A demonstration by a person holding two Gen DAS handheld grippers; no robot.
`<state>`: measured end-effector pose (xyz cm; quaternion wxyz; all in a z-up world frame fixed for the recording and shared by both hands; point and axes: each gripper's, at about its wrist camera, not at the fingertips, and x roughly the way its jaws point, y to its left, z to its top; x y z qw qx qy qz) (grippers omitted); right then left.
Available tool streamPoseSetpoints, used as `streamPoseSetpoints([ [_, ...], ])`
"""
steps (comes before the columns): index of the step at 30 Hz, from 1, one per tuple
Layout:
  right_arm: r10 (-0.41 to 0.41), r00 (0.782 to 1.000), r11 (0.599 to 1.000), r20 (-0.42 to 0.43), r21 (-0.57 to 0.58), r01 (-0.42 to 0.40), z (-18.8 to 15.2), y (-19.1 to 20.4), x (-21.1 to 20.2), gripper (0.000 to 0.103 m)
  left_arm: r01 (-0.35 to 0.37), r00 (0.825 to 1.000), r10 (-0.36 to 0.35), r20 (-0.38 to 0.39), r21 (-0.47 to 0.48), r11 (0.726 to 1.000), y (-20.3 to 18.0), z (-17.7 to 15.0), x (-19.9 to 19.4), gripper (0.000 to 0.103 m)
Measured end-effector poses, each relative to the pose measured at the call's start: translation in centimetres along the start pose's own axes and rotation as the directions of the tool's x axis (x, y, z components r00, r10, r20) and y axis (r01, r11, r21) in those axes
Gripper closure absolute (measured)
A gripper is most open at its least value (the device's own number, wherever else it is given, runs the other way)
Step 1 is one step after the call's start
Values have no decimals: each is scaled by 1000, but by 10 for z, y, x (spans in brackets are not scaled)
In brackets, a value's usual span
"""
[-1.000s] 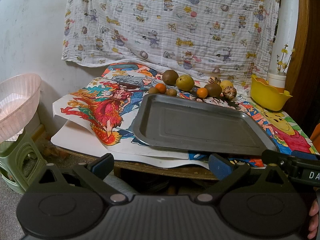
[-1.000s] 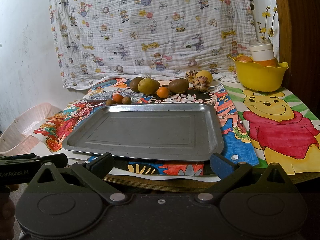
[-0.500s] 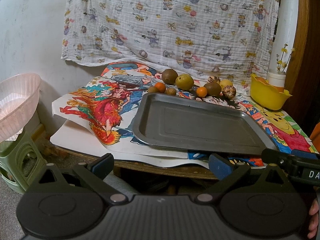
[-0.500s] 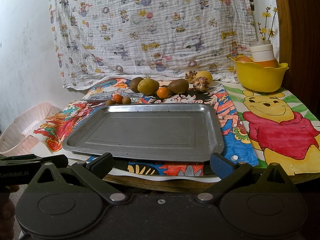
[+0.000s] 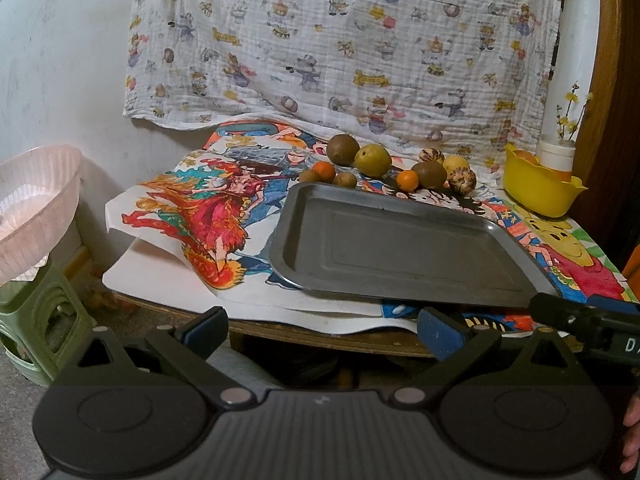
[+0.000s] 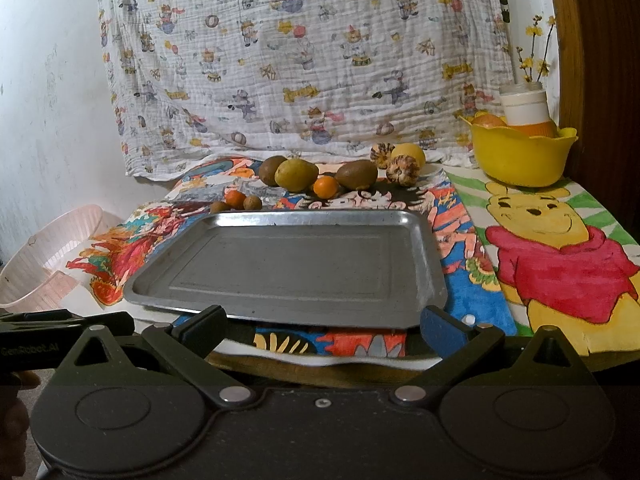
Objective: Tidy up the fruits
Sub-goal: 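Move the left tool toward the small brown fruits while the right tool approaches them too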
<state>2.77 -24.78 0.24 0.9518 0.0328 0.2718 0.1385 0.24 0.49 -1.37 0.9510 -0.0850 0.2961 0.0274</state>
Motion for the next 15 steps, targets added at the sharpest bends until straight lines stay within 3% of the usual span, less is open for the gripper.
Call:
streamPoseSetpoints([
  [9,27,996,995,79,-100,-19,34,-8,8,0,-21,1000,21,2,49,999,15,33,11,1],
  [15,85,994,984,73,-165,-72,64,-16,21,0,-11,1000,11,-1,68,998,30,62,26,1],
])
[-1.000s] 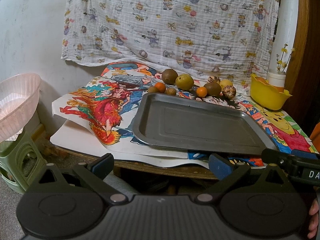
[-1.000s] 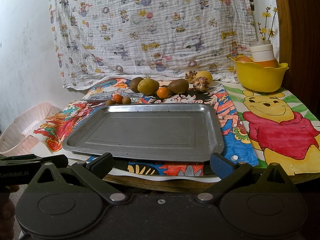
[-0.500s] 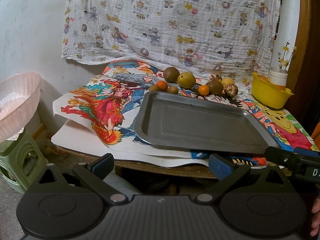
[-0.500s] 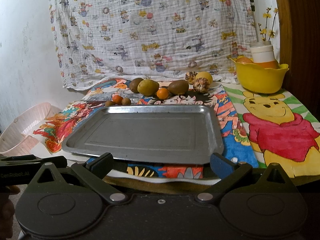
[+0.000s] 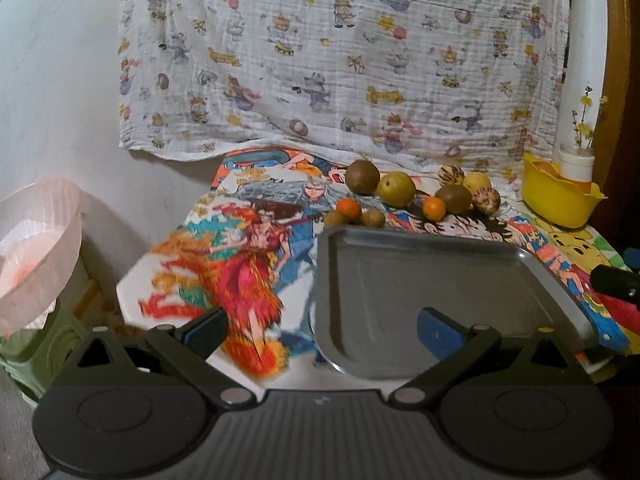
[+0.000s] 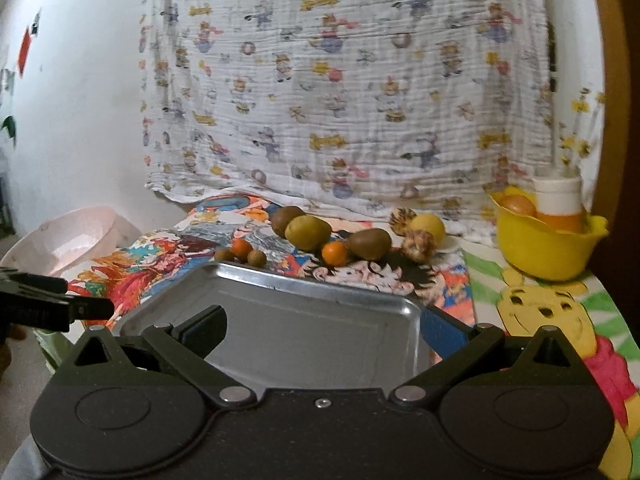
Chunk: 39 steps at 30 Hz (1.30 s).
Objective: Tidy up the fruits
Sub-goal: 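Move the left tool toward the small brown fruits while the right tool approaches them too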
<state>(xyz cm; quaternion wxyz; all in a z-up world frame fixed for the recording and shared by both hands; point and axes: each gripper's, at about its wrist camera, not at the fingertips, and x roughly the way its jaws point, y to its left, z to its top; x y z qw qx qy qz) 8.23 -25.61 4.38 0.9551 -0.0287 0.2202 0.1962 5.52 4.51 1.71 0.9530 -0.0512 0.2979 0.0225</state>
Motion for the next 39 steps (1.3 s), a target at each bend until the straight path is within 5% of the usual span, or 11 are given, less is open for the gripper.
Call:
streamPoseSetpoints([
  [7,116,989,993,-88,23,-115,23,-16,40,0,28,999,-28,-43,-6,1000,21,27,28,1],
  [15,170,979,979,-115,-97,-181,39,-18,81,0,61,995,-59,-81,23,998,33,56,66,1],
  [28,341,903,925,-263,-77,-372,73,-29,169,1,165,972,-144,-188,102,981,42,95,148,1],
  [39,393,861,891,-322,-98,-443,82,-11,236,22,273,941,-226,-252,169,947,48,113,201,13],
])
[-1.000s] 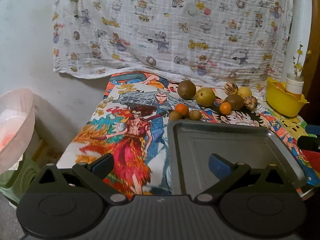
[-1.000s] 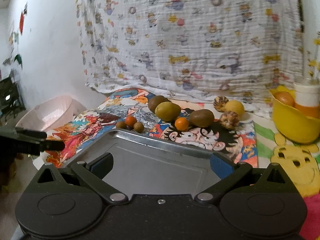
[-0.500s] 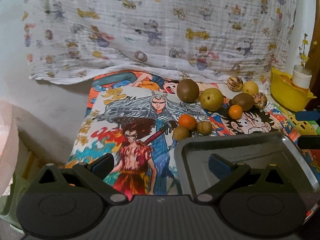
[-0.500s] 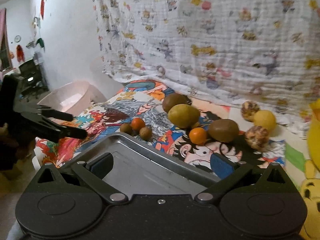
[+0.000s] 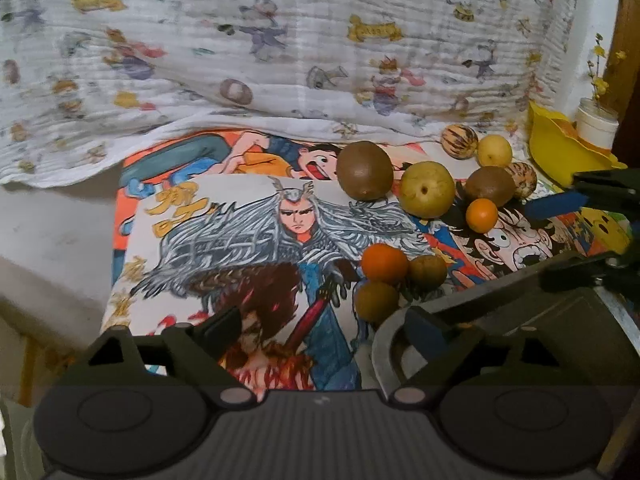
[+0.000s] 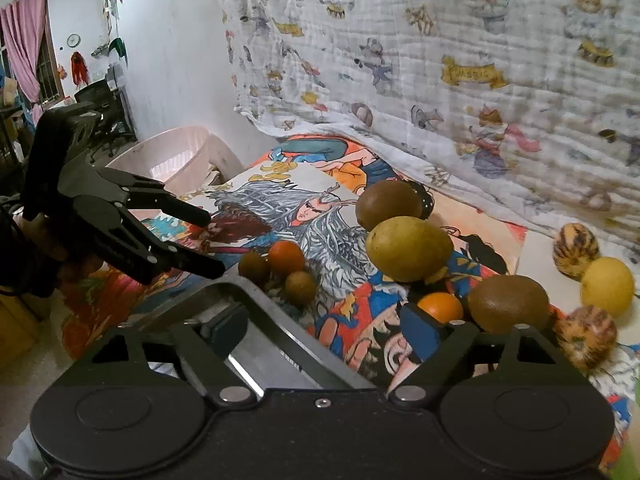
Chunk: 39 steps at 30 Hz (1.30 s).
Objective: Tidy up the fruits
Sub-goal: 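Move the left tool toward the small brown fruits while the right tool approaches them too, then grasp a small brown fruit with the left tool while the right tool grasps another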
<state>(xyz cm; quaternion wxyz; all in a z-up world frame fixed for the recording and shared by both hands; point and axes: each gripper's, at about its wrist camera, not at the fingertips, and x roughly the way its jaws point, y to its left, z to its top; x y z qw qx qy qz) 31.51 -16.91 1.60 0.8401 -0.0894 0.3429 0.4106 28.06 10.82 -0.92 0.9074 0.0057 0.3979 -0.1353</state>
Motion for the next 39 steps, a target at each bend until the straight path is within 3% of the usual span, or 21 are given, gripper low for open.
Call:
streamPoseSetpoints([
  [7,16,999,1000,-31,17,-15,6,-4,29,39,74,997,-72,-20,83,994,3,9,14,24],
  [24,81,995,996,-65,37,-79,13,-1,65,62,227,973,-222,-70,74,971,12,22,22,60],
  [35,111,991,993,-79,51,-107,12,-1,73,76,280,957,-272,-95,75,957,11,25,25,72],
  [39,112,991,993,-78,49,-109,12,0,73,77,290,953,-282,-109,66,955,10,25,29,75],
])
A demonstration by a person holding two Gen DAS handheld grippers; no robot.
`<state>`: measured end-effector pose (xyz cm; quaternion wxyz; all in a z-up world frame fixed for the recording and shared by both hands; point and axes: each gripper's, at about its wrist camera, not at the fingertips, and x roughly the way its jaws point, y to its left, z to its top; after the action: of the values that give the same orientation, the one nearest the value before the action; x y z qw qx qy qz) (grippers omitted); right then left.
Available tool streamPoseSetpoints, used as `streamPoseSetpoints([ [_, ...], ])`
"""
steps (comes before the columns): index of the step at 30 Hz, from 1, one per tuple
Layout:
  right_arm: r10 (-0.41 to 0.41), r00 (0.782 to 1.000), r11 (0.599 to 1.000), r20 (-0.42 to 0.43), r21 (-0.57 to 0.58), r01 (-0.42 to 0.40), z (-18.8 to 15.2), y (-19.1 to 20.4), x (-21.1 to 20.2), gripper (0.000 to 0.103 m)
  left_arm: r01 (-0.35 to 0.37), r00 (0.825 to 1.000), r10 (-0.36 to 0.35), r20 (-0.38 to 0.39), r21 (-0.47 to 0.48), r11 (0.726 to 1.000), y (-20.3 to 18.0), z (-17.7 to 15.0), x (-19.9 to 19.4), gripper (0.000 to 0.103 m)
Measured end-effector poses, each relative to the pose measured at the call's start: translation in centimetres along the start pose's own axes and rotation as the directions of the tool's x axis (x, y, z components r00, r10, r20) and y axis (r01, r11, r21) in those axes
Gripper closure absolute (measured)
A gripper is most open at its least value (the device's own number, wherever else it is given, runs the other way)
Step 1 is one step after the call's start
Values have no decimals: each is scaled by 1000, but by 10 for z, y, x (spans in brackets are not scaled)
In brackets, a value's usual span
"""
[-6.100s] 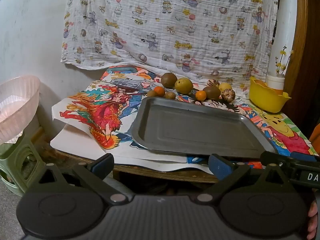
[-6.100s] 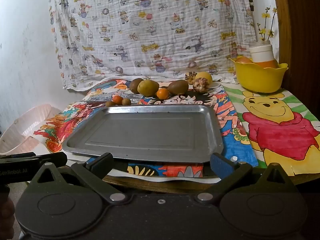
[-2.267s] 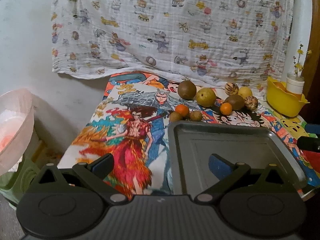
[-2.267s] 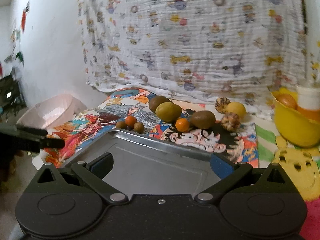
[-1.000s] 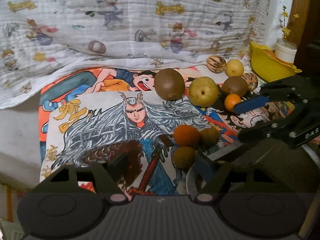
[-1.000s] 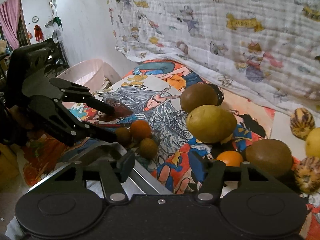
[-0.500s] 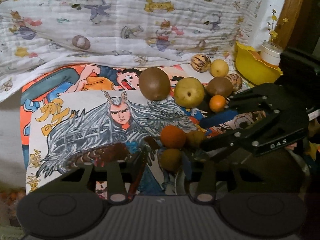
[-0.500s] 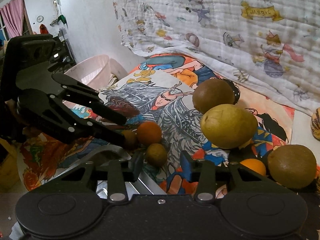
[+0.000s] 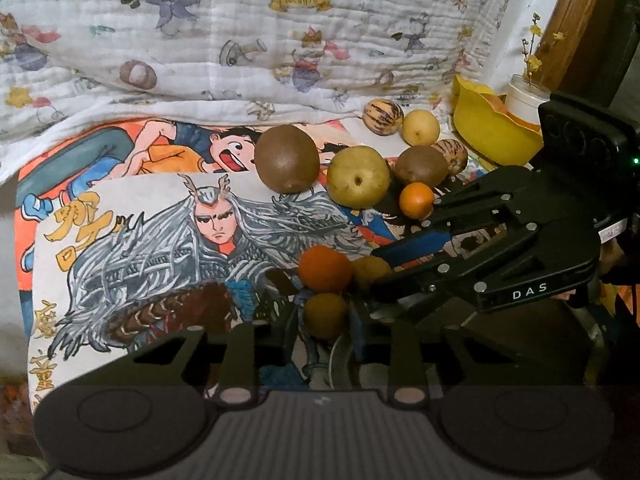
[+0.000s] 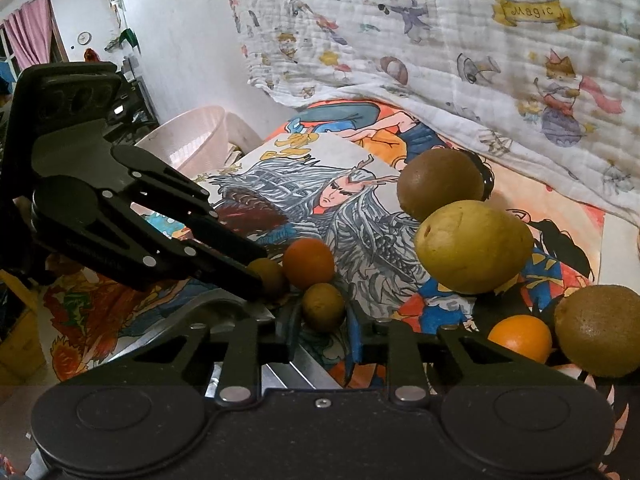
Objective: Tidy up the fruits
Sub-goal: 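Grasp a small brown fruit with the left tool while the right tool grasps another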
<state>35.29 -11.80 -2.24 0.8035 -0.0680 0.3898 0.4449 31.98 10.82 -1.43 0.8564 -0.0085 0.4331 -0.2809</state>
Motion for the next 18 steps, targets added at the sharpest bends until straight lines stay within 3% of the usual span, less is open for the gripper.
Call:
streamPoseSetpoints([
  [18,4,998,1000,65,10,-4,-7,3,-19,77,-32,997,39,69,-96,995,-3,-5,-17,77],
])
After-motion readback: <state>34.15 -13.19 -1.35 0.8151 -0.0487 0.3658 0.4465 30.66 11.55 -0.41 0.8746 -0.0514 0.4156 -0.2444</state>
